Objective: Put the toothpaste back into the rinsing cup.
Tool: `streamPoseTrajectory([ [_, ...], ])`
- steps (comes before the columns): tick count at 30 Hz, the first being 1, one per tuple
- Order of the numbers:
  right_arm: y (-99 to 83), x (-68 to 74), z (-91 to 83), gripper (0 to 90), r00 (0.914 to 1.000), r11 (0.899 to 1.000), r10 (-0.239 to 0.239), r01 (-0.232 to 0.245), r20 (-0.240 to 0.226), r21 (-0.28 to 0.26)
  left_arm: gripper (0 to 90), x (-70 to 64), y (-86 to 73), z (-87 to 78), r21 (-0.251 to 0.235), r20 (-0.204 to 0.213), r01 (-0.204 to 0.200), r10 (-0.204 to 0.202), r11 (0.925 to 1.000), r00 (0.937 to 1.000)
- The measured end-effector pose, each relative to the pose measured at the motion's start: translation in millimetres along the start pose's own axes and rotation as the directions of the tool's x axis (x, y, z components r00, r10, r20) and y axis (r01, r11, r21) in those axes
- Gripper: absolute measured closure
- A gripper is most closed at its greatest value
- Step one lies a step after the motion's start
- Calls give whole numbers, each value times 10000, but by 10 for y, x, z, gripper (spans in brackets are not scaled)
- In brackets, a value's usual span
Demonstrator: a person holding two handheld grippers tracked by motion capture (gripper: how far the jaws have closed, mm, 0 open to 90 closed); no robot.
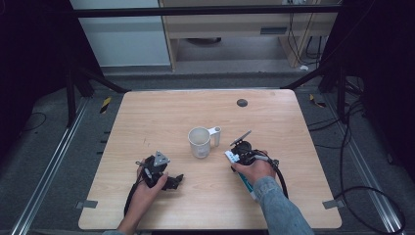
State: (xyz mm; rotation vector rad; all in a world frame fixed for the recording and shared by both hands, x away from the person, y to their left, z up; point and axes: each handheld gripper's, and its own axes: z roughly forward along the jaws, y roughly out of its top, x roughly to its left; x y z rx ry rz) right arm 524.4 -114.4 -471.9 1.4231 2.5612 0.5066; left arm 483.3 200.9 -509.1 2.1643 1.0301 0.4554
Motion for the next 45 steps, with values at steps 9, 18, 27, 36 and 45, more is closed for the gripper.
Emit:
streamPoseTrajectory([
  [9, 1, 20, -3, 568, 9998, 9999, -126, 126, 169, -6, 0, 0, 1, 1, -1, 1, -1, 1, 10000, 10000],
  [18, 4, 25, -9, 613, 9991, 9997, -251, 249, 328, 38, 0, 1, 1, 1, 0, 2, -1, 1, 10000, 10000],
  [27, 2, 11, -35, 664, 9999, 9999, -103, 102, 125, 71, 0, 1, 2, 2, -1, 4, -2, 2, 10000, 10000],
  [36, -3, 5, -97, 764, 9999, 9998, -110, 112, 126, -149, 0, 2, 2, 3, -3, 4, -3, 3, 10000, 10000],
  [45, -12, -9, -124, 781, 9999, 9996, -111, 113, 75, -271, 0, 1, 2, 3, -4, 5, 1, -1, 10000, 10000],
])
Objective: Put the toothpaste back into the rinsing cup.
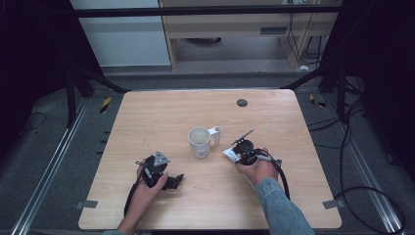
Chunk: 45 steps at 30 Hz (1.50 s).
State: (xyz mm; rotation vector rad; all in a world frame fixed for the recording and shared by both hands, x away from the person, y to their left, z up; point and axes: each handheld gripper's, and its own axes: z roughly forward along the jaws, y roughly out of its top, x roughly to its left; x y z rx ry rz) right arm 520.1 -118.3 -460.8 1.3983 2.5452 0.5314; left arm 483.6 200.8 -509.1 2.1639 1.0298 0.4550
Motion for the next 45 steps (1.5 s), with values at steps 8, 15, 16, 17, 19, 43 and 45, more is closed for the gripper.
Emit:
streamPoseTrajectory([
  [8, -6, -16, -29, 784, 10000, 9999, -48, 47, 16, 93, 0, 0, 0, 0, 5, -3, -6, 6, 10000, 10000],
  [15, -11, -39, -71, 786, 10000, 9999, 85, -85, 13, 122, 0, 0, 0, 0, 2, -3, -4, 4, 10000, 10000],
  [16, -8, -50, -95, 786, 10000, 10000, 18, -19, 23, 91, 0, 0, 0, 0, 1, -3, -2, 2, 10000, 10000],
  [17, -8, -50, -95, 786, 10000, 10000, 18, -19, 23, 91, 0, 0, 0, 0, 1, -3, -2, 2, 10000, 10000],
  [19, 0, -70, -138, 787, 10000, 10000, 34, -34, -12, -10, 0, 0, 0, 0, 0, -3, -4, 4, 10000, 10000],
  [43, 124, -236, -500, 786, 9989, 9955, 458, -453, 33, -830, 0, -2, 0, 2, -28, -4, 27, -27, 10000, 10000],
  [45, 125, -251, -512, 787, 9986, 9937, 528, -530, -39, -989, 0, -2, 0, 2, -28, -3, 30, -30, 10000, 10000],
])
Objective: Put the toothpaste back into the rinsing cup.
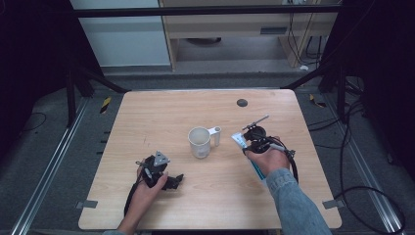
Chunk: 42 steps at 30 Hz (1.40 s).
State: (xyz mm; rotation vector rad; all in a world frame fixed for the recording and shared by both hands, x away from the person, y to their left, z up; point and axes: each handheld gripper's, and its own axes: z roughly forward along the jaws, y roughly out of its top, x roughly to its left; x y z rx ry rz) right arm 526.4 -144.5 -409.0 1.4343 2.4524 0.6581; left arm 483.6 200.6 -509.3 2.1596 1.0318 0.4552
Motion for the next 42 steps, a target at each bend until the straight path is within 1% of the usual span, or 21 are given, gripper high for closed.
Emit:
streamPoseTrajectory([
  [4, 8, -4, -9, 786, 9999, 9997, 125, -125, -26, -203, 0, 0, 0, 0, 4, 1, -5, 5, 10000, 10000],
  [5, 17, 0, -17, 786, 9997, 9992, 247, -246, 20, -318, 0, 0, 0, 0, 3, -1, -4, 4, 10000, 10000],
  [11, 50, 29, -37, 787, 9994, 9964, 336, -345, -130, -775, 0, 0, 0, 0, 4, 1, -4, 4, 10000, 10000],
  [12, 50, 29, -37, 787, 9994, 9964, 336, -345, -130, -775, 0, 0, 0, 0, 4, 1, -4, 4, 10000, 10000],
  [13, 65, 52, -38, 787, 9992, 9949, 349, -365, -192, -940, 0, 0, 0, 0, 1, 0, -2, 2, 10000, 10000],
  [16, 81, 73, -43, 787, 9991, 9937, 333, -360, -277, -1062, 0, 0, 0, 0, 2, 1, -3, 3, 10000, 10000],
  [18, 111, 111, -61, 787, 9987, 9910, 288, -339, -410, -1295, 0, 0, 0, 0, 3, -2, -4, 4, 10000, 10000],
  [19, 111, 111, -61, 787, 9987, 9910, 288, -339, -410, -1295, 0, 0, 0, 0, 1, -1, -2, 2, 10000, 10000],
  [21, 144, 155, -84, 787, 9982, 9875, 283, -360, -522, -1532, 0, 0, 0, 0, 3, -1, -5, 5, 10000, 10000],
  [23, 154, 168, -91, 787, 9982, 9866, 252, -336, -546, -1594, 0, 0, 0, 0, 0, -3, -2, 2, 10000, 10000],
  [25, 193, 219, -113, 787, 9982, 9833, 129, -232, -583, -1805, 0, 0, 0, 0, 1, 2, 1, -1, 10000, 10000],
  [30, 265, 302, -150, 787, 9977, 9763, 90, -232, -667, -2152, 0, 2, 0, 0, 2, -4, -28, 28, 10000, 10000],
  [34, 297, 333, -165, 787, 9974, 9725, 82, -247, -717, -2316, 0, 2, 0, 0, 2, -5, -27, 27, 10000, 10000],
  [35, 320, 356, -176, 787, 9970, 9694, 131, -315, -766, -2437, 0, 2, 0, 0, 2, -4, -28, 28, 10000, 10000],
  [36, 320, 356, -176, 787, 9970, 9694, 131, -315, -766, -2437, 0, 2, 0, 0, 2, -4, -28, 28, 10000, 10000],
  [37, 342, 370, -189, 787, 9969, 9660, 136, -332, -779, -2563, 0, 2, 0, 0, 2, -4, -27, 27, 10000, 10000],
  [40, 363, 379, -204, 787, 9971, 9637, 109, -305, -754, -2651, 0, 2, 0, 0, 2, -4, -27, 27, 10000, 10000],
  [42, 397, 403, -229, 787, 9973, 9578, 106, -311, -730, -2856, 0, 2, 0, 0, 2, -5, -30, 30, 10000, 10000],
])
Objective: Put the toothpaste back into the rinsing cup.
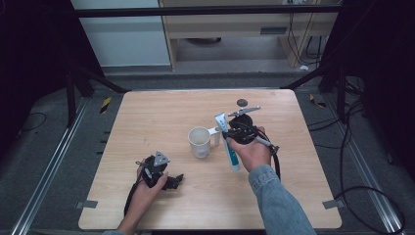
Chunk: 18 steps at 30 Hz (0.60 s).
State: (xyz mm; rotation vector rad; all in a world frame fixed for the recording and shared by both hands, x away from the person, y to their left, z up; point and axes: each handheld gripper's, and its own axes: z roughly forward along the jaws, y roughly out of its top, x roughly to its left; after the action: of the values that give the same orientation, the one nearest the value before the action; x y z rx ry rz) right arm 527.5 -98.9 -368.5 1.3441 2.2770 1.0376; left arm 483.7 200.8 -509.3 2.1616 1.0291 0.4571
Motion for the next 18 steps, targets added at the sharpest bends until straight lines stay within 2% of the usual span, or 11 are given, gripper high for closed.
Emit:
streamPoseTrajectory([
  [10, 51, 47, -21, 788, 9991, 9982, 124, -101, 406, -586, 0, 0, 0, 0, 3, 2, -2, 2, 10000, 10000],
  [18, 82, 106, -24, 792, 9983, 9954, 21, 35, 589, -957, 0, 0, 0, 0, 2, 3, -2, 2, 10000, 10000],
])
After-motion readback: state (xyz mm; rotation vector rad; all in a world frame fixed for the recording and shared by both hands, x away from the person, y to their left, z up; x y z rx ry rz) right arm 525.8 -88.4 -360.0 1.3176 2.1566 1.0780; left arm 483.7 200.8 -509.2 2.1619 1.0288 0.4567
